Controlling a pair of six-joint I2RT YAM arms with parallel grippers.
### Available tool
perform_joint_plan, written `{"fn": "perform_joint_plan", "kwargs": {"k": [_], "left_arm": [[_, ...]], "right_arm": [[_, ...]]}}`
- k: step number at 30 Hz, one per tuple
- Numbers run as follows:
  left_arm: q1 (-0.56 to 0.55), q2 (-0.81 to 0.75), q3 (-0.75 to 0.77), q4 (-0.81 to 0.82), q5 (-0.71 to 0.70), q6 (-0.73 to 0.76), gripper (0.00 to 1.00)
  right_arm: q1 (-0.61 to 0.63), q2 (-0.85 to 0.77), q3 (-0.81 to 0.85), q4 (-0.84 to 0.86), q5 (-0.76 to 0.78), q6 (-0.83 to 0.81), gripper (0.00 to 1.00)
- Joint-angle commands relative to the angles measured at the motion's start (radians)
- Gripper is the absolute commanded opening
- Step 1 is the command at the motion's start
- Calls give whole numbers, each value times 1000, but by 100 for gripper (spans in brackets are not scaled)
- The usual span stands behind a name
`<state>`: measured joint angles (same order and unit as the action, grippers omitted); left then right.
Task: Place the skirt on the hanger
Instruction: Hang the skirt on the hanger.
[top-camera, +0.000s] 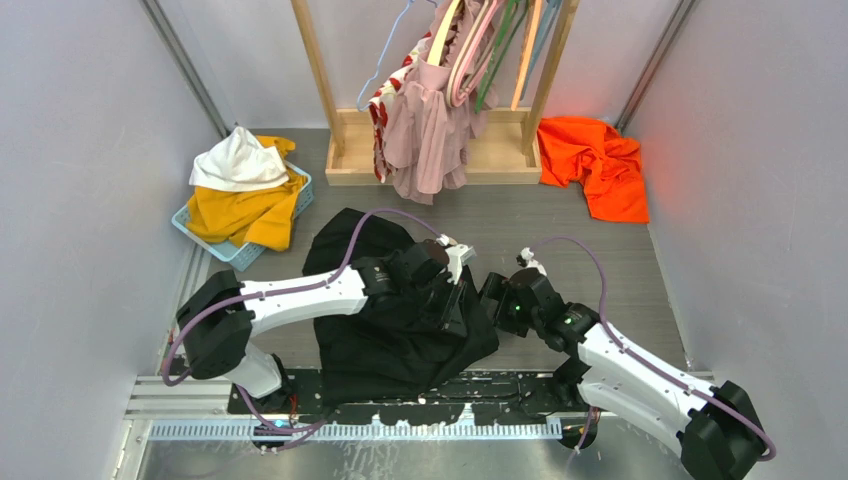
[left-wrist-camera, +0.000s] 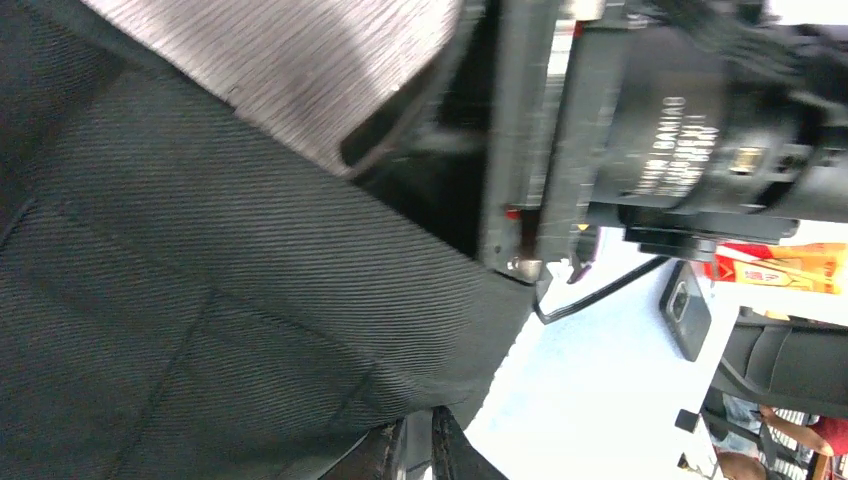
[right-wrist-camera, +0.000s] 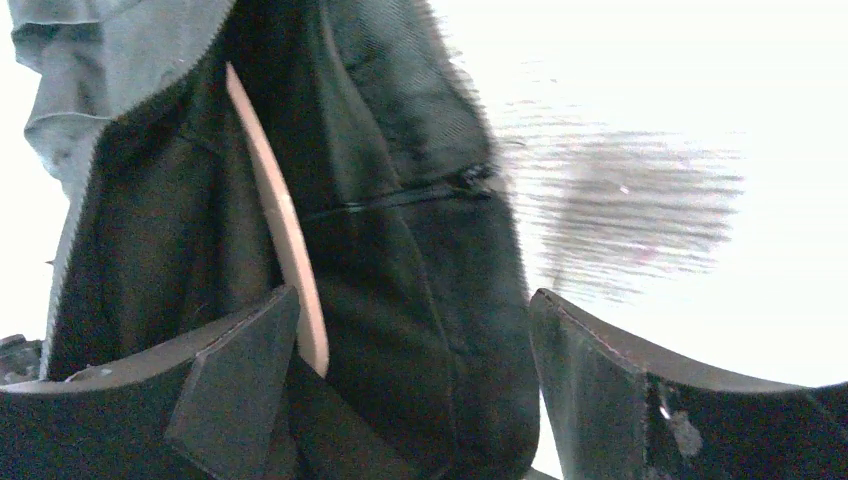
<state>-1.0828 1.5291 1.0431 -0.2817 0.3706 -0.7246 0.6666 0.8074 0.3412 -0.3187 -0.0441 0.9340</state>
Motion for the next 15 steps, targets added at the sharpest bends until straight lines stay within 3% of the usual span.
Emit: {"fn": "perform_joint_plan", "kwargs": {"k": [1, 5, 9, 15], "left_arm": [[16, 21, 40, -21, -1, 18, 19], [21, -29, 115, -155, -9, 57, 21], [25, -76, 167, -230, -36, 78, 24], [33, 62, 161, -125, -28, 47, 20]], "right_arm": [[-5, -55, 25, -168, 44, -27, 87], [-6, -159, 22, -251, 66, 8, 83], [-5, -315, 139, -454, 237, 3, 92], [-8, -341, 221, -504, 272, 15, 91]]}}
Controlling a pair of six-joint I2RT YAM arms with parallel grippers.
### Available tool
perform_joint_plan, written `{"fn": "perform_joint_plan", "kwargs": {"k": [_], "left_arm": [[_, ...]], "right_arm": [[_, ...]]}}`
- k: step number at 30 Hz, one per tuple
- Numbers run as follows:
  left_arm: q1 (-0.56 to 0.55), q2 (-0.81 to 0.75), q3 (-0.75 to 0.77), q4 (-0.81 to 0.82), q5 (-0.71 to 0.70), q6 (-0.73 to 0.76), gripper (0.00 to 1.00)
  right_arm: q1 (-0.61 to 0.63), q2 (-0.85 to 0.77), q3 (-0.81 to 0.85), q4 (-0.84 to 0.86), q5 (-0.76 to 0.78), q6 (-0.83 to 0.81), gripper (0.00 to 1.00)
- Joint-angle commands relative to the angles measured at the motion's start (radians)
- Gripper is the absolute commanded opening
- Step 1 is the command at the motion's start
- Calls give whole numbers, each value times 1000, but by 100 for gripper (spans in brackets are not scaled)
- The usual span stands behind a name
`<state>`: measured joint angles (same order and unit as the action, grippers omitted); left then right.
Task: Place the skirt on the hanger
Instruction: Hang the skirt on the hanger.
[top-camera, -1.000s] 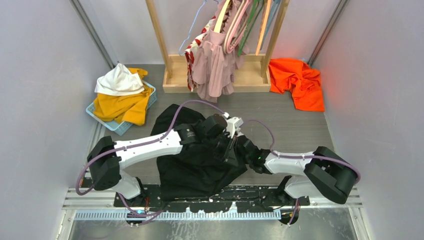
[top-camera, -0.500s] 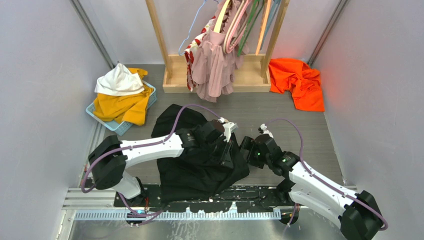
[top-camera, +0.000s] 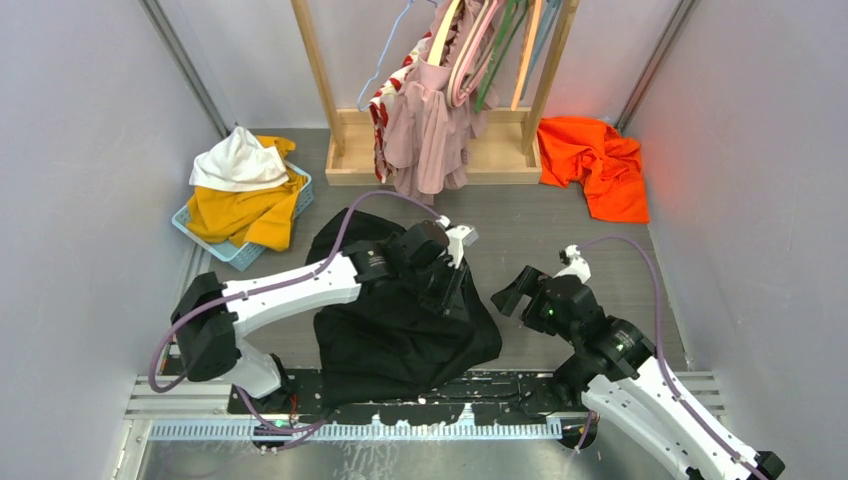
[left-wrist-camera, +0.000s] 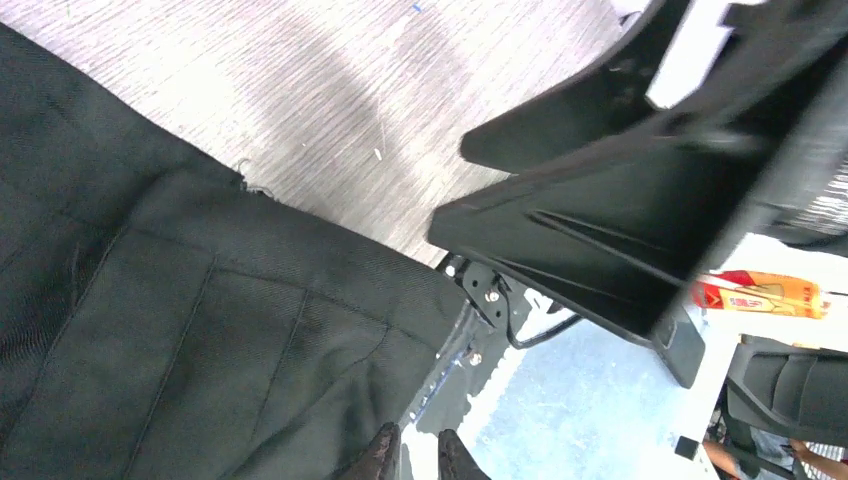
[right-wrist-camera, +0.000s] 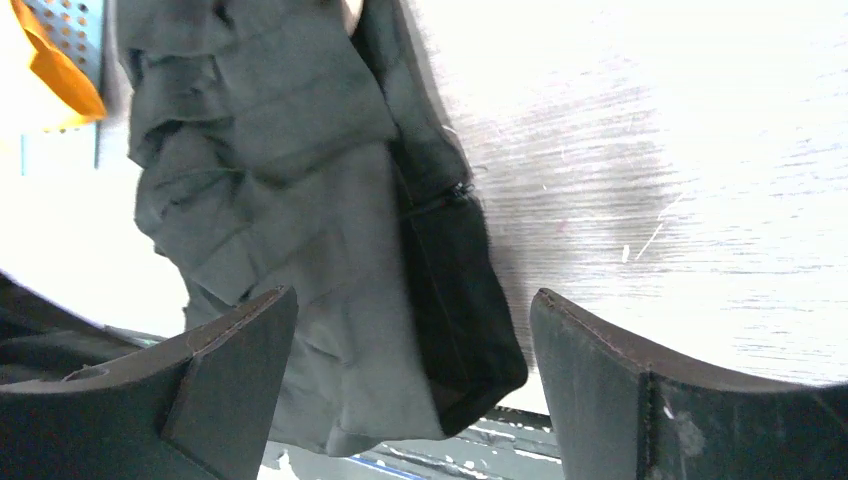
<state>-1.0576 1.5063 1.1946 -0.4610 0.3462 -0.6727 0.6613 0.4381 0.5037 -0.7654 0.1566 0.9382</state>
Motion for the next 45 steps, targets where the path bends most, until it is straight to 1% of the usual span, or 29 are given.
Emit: {"fn": "perform_joint_plan", "kwargs": {"k": [1, 3, 6, 10, 14, 16, 18, 19, 20, 22, 25, 27, 28, 30, 34, 38, 40, 45], "left_arm": [[7, 120, 7, 77, -1, -10, 18], [8, 182, -14, 122, -10, -23, 15], [22, 243, -35, 146, -86, -24, 12], [82, 290, -51, 164, -99, -17, 9], [142, 257, -50, 135, -103, -3, 0], [165, 232, -33, 113, -103, 1, 0], [179, 221, 6, 87, -69, 9, 0], [186, 214, 27, 76, -53, 9, 2], [187, 205, 46, 77, -38, 4, 6], [188, 183, 83, 70, -57, -8, 14], [195, 162, 138, 49, -208, -28, 21], [214, 160, 144, 104, -245, -69, 27], [218, 165, 149, 133, -260, -84, 32], [217, 198, 185, 150, -325, -99, 38], [229, 314, 263, 134, -378, -156, 40], [229, 372, 254, 184, -445, -239, 42], [229, 397, 244, 219, -474, -269, 45], [228, 450, 254, 222, -543, -318, 46]], "right_arm": [[-1, 38, 58, -46, 57, 7, 90], [-1, 57, 47, -7, 16, -3, 89], [-2, 141, 24, 43, -77, -33, 83], [-1, 187, -32, 154, -204, -29, 80], [-1, 186, -33, 181, -282, -46, 80], [-1, 183, -39, 194, -311, -54, 80], [-1, 199, -48, 212, -318, -67, 81], [-2, 215, -54, 222, -313, -73, 81], [-2, 234, -56, 234, -310, -77, 81], [0, 261, -70, 265, -289, -70, 80], [-2, 273, -103, 352, -291, -47, 79], [-2, 303, -109, 371, -296, -48, 79], [-1, 312, -113, 377, -296, -49, 79], [-1, 307, -126, 393, -303, -42, 78], [-1, 273, -137, 381, -307, -36, 79], [-2, 235, -149, 364, -314, -30, 79], [-2, 216, -157, 363, -320, -26, 79], [-2, 191, -170, 357, -334, -18, 79]]}}
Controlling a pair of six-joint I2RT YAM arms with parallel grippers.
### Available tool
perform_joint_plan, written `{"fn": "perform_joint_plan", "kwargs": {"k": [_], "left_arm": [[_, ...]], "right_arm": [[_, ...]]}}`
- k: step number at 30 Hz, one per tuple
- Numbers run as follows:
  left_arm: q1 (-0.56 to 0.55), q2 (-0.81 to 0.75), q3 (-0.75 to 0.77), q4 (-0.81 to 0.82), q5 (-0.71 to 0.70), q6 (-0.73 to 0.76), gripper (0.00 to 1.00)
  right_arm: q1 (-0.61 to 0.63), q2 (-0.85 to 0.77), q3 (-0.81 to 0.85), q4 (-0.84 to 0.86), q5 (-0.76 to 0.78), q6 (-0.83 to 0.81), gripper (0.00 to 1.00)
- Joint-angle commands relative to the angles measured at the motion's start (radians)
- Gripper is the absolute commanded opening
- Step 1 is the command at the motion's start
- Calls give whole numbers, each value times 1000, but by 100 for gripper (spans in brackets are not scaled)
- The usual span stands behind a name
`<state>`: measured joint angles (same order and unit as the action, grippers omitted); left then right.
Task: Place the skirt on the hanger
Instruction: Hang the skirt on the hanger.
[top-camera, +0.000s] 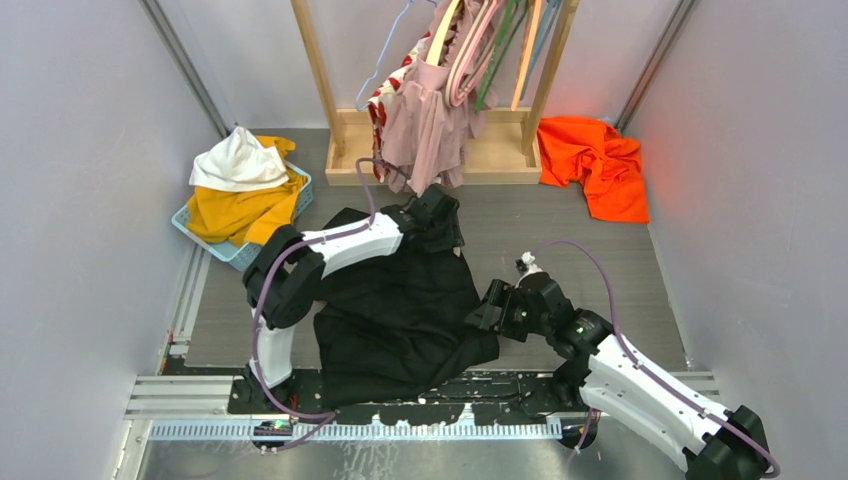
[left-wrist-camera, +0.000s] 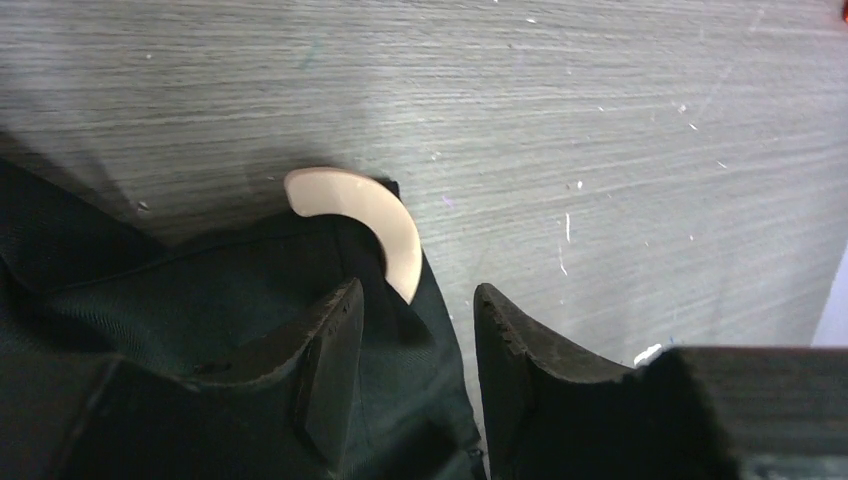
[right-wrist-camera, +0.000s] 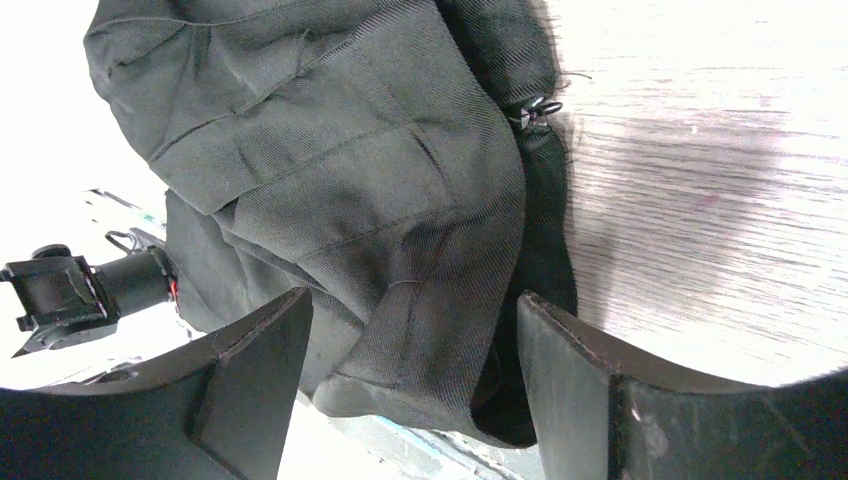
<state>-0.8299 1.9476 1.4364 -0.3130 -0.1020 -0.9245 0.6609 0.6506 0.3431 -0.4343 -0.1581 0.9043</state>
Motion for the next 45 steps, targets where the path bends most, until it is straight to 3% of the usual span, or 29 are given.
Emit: {"fn": "perform_joint_plan", "kwargs": {"k": [1, 12, 29, 31, 37, 45], "left_arm": [[1, 19, 14, 78, -102, -72, 46], [5, 115, 75, 70, -151, -107, 46], [-23, 163, 60, 93, -78, -159, 45], [-25, 182, 79, 96, -66, -164, 41], [-25, 181, 64, 97, -47, -152, 3], [-25, 43, -1, 54, -45, -57, 0]], "right_arm": [[-1, -27, -12, 26, -22, 16, 79], [-1, -62, -37, 36, -44, 27, 79], [-1, -73, -72, 61, -54, 44, 79], [-1, -79, -73, 55, -50, 45, 79], [-1, -92, -71, 24, -34, 45, 79], [-1, -110, -71, -24, -49, 43, 79]]}}
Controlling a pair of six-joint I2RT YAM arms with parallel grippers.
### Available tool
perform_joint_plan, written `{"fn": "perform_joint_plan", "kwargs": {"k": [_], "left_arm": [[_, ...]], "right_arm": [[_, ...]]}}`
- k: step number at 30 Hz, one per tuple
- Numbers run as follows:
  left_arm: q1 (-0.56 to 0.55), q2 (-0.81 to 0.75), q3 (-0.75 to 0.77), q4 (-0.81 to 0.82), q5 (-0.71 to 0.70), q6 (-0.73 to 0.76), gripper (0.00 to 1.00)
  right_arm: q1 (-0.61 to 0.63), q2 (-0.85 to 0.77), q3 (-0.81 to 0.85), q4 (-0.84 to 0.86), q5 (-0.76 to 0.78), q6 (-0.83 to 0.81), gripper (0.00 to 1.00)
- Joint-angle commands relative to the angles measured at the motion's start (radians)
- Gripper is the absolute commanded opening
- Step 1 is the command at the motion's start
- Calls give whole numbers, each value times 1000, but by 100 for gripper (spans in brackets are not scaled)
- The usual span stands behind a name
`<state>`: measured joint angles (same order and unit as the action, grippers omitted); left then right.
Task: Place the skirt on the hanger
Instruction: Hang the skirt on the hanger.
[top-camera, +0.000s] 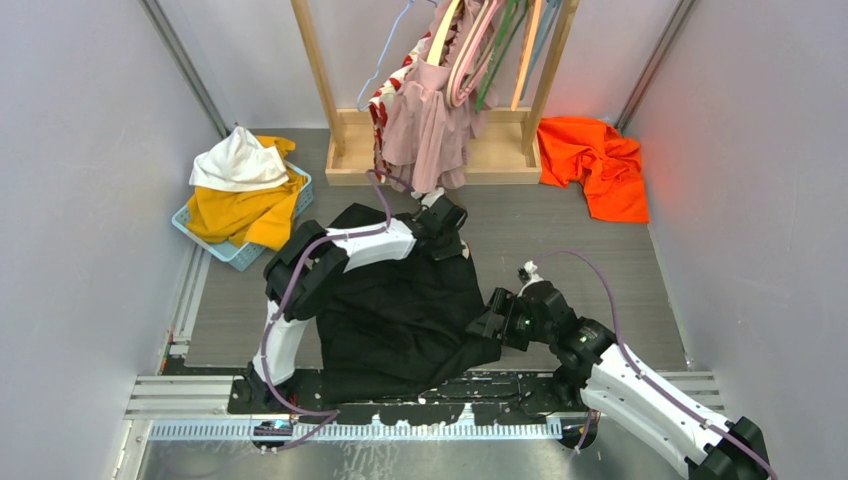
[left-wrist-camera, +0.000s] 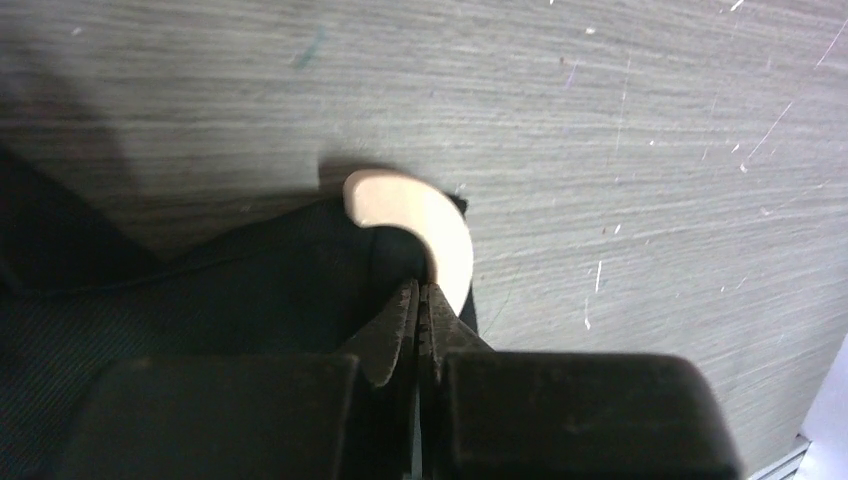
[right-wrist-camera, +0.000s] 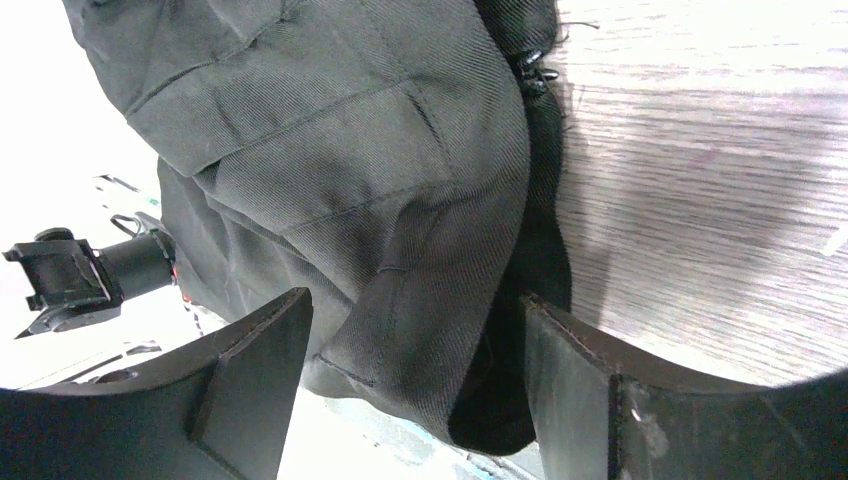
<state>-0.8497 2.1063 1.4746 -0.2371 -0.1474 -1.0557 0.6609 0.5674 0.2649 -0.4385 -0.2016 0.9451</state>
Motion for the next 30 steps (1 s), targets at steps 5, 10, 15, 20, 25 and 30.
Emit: {"fn": "perform_joint_plan", "kwargs": {"k": [5, 10, 15, 20, 25, 30], "left_arm": [[1, -159, -63, -14, 44, 94, 6], [0, -92, -27, 13, 81, 64, 34], [0, 4, 68, -51, 29, 83, 38], [0, 34, 97, -14, 37, 90, 39], [1, 75, 166, -72, 12, 96, 41], [-1, 116, 168, -111, 36, 101, 41]], "right_arm": [[-1, -65, 26, -74, 4, -3, 79], [-1, -54, 18, -61, 22, 5, 79], [-1, -3, 25, -15, 23, 8, 81], [0, 0, 44, -7, 33, 6, 81], [-1, 29, 68, -3, 38, -5, 81], [-1, 15, 48, -1, 36, 6, 81]]}}
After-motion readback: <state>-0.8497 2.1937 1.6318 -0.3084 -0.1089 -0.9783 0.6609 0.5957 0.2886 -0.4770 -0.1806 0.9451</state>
